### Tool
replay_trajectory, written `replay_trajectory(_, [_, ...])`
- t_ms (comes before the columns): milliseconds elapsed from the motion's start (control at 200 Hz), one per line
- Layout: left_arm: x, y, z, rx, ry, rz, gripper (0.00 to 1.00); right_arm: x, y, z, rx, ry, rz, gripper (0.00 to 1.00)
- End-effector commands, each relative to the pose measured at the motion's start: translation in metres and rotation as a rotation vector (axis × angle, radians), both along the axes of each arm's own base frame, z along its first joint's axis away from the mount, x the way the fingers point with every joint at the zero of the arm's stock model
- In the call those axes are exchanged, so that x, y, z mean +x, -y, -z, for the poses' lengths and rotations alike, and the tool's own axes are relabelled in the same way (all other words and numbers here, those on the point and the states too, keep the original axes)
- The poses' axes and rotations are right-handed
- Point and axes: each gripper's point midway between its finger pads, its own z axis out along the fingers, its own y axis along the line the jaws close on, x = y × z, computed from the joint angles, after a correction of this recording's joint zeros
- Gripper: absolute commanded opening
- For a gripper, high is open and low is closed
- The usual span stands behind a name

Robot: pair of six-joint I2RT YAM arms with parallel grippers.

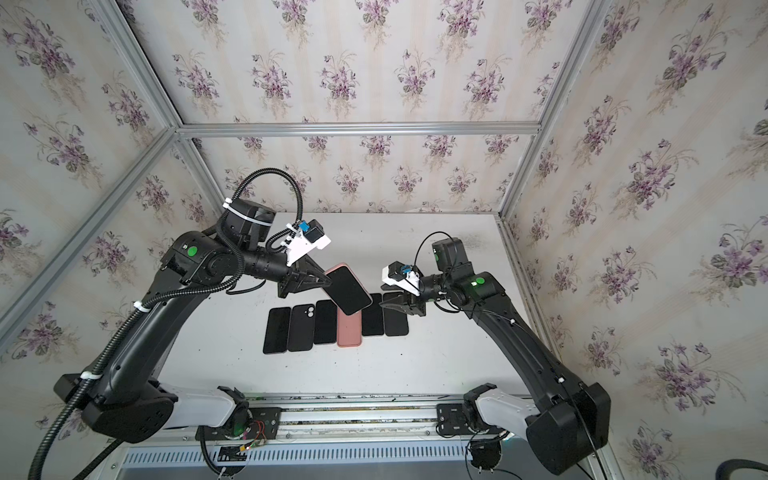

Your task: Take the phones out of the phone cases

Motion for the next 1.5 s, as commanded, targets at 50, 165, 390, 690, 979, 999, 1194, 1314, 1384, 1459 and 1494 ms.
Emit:
replay_trajectory(50, [-0.004,0.005,-0.003,0.011,0.056,0.059,0.00,-0.011,-0.006,-0.002,0.014,-0.013,-0.068,0.45])
replay_trajectory(165, [-0.007,0.008,0.000,0.019,0.054,0.076,0.00,-0.013,-0.009,-0.001,0.009,-0.020,-0.091,0.44])
replay_trajectory(390, [-0.010,0.011,-0.001,0.020,0.061,0.097,0.00,-0.017,-0.011,0.001,0.007,-0.031,-0.114,0.42])
replay_trajectory(690, [-0.014,0.015,-0.001,0.018,0.058,0.119,0.00,-0.019,-0.016,0.004,-0.001,-0.034,-0.136,0.38])
replay_trajectory(979, [-0.015,0.016,-0.001,0.020,0.064,0.125,0.00,-0.023,-0.018,0.007,-0.009,-0.047,-0.148,0.30])
replay_trajectory(999, [-0.015,0.016,-0.001,0.020,0.065,0.125,0.00,-0.023,-0.018,0.007,-0.010,-0.048,-0.149,0.29])
replay_trajectory(1194, [-0.015,0.015,-0.002,0.019,0.067,0.127,0.00,-0.029,-0.019,0.007,-0.012,-0.053,-0.168,0.19])
replay_trajectory(1314, [-0.016,0.017,-0.003,0.013,0.068,0.135,0.00,-0.032,-0.018,0.005,-0.017,-0.048,-0.177,0.17])
replay_trajectory(1384, [-0.017,0.018,-0.005,0.003,0.066,0.144,0.00,-0.033,-0.019,0.003,-0.010,-0.037,-0.183,0.15])
replay_trajectory(1459, [-0.018,0.021,-0.006,-0.001,0.064,0.153,0.00,-0.032,-0.020,0.001,-0.006,-0.030,-0.186,0.14])
replay_trajectory(1494, [-0.018,0.021,-0.006,0.000,0.064,0.155,0.00,-0.032,-0.021,0.001,-0.006,-0.029,-0.187,0.12])
